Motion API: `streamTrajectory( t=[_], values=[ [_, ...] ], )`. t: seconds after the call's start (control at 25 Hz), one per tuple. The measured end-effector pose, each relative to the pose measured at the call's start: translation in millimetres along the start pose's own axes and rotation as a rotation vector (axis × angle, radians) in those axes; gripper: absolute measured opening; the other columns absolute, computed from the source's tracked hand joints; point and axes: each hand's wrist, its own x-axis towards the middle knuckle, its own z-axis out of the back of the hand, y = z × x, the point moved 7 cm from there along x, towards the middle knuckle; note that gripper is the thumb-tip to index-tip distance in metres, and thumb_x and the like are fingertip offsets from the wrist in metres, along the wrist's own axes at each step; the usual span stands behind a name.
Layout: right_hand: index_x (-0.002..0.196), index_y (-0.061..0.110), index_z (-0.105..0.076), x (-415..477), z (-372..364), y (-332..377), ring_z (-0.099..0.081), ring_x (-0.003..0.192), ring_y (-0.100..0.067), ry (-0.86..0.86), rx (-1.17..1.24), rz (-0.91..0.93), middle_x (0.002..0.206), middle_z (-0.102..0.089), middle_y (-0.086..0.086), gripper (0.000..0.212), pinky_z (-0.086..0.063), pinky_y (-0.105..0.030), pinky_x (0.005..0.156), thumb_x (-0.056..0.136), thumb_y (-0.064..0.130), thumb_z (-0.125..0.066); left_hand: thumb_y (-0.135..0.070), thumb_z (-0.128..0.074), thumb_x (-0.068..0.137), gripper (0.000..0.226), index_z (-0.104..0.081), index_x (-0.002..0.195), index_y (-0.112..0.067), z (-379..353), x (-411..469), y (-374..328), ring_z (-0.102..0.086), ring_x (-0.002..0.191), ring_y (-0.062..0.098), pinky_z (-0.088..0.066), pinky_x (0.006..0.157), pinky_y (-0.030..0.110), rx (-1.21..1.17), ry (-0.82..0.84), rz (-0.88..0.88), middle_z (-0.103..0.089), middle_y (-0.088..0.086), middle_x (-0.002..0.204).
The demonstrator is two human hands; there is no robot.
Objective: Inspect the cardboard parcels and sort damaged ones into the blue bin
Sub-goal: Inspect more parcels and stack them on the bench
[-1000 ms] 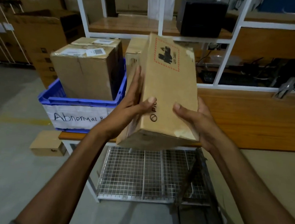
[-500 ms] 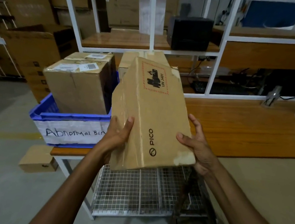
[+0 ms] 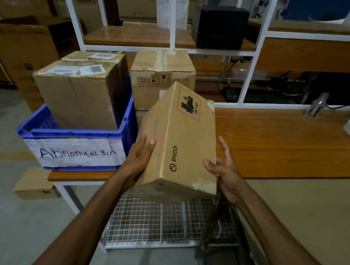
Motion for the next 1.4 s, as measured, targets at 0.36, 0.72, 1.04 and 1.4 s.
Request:
streamTrajectory(
  t=[0.36, 0.72, 1.04, 1.4],
  values=[
    [0.149, 0.045, -0.048, 3, 4, 61, -0.064, 0.120, -0.012, 0.093, -0.437, 0.000, 0.147, -0.056, 0.008, 0.066, -0.057, -0.034, 0.089, 0.090, 0.072, -0.058, -0.075, -0.078, 0.074, 0.114, -0.021, 0.165, -0.040, -18, -7, -23, -0.037, 0.149, 0.030, -0.039, 0.117, 0.048, 0.073, -0.025, 0.105, -0.024, 0.002, 0.171],
    [0.116, 0.019, -0.071, -22, 47, 65, -0.071, 0.087, -0.025, 0.065, -0.332, -0.145, 0.092, -0.078, -0.003, 0.037, -0.049, -0.037, 0.075, 0.084, 0.037, -0.075, -0.044, -0.089, 0.071, 0.066, -0.067, 0.132, -0.048, -38, -36, -81, -0.047, 0.144, 0.009, -0.049, 0.111, 0.034, -0.233, 0.001, -0.197, -0.053, -0.010, 0.154],
    [0.140, 0.028, -0.063, 8, 120, 99, -0.073, 0.089, -0.028, -0.144, -0.334, -0.016, 0.112, -0.078, -0.006, 0.053, -0.052, -0.034, 0.066, 0.088, 0.017, -0.069, -0.032, -0.097, 0.067, 0.083, -0.060, 0.138, -0.055, -101, -37, -96, -0.015, 0.158, 0.003, -0.039, 0.100, 0.003, 0.113, 0.375, -0.333, -0.008, -0.012, 0.176],
    [0.148, 0.022, -0.058, 74, 190, 122, -0.071, 0.109, -0.027, -0.240, -0.259, 0.076, 0.128, -0.073, -0.002, 0.061, -0.052, -0.034, 0.077, 0.089, 0.013, -0.067, -0.025, -0.097, 0.072, 0.067, -0.071, 0.132, -0.038, -156, 44, -132, -0.022, 0.156, -0.003, -0.032, 0.126, 0.035, 0.193, 0.357, -0.479, -0.026, -0.011, 0.172]
  ],
)
